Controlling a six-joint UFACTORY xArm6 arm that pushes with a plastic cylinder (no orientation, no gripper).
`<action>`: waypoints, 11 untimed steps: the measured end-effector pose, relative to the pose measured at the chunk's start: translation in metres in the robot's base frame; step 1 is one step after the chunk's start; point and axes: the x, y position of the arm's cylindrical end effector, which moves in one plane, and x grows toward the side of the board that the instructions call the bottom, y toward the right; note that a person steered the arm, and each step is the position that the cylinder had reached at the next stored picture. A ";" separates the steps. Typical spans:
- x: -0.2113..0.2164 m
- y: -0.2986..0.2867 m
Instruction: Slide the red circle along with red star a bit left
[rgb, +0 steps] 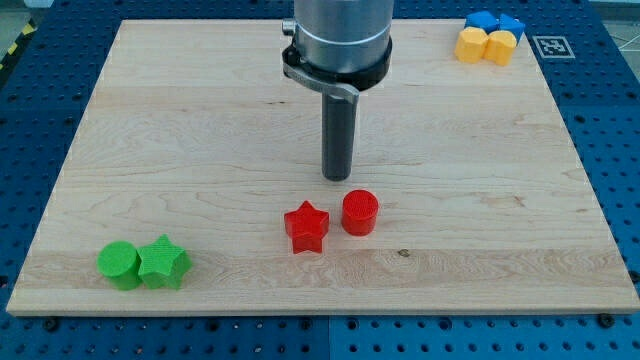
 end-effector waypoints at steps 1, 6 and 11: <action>0.021 0.007; 0.073 0.067; 0.082 -0.046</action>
